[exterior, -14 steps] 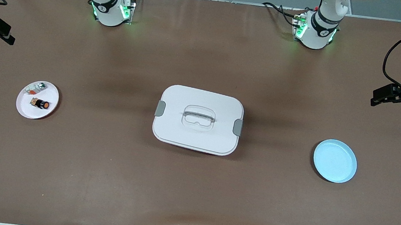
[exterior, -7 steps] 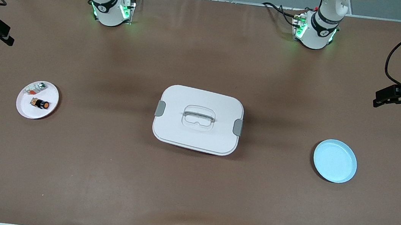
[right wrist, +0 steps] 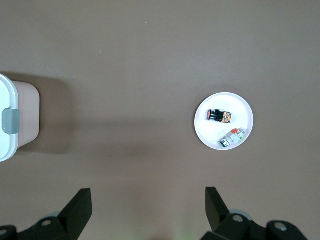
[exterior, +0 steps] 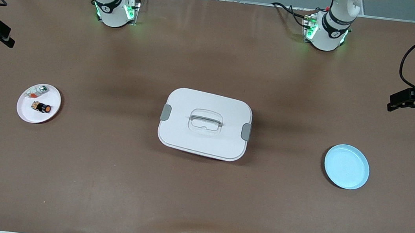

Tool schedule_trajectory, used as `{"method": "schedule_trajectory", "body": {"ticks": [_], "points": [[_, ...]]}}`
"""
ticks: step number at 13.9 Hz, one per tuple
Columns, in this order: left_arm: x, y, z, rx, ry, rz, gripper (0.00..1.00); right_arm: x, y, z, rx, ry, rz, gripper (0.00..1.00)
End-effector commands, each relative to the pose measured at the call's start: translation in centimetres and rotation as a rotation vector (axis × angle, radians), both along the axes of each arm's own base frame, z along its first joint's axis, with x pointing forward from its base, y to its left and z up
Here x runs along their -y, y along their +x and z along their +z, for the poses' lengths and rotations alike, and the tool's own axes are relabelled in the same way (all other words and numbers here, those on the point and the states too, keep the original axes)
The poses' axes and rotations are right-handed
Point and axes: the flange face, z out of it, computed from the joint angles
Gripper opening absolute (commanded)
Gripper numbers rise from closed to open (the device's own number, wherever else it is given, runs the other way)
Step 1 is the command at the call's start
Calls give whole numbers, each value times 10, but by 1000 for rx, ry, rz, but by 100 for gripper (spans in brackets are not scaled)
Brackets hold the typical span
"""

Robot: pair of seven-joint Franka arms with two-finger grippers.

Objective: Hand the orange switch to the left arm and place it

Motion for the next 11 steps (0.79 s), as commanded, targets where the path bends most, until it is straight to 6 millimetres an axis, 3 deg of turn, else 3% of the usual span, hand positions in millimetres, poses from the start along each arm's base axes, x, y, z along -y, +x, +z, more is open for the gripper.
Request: {"method": "schedule_trajectory", "body": {"ticks": [1,11], "points": [[0,3,4,11,-13,1,100,2,-6,3,9,-10,-3,100],[-1,3,4,11,-16,5,100,5,1,14,37,-12,-9,100]]}}
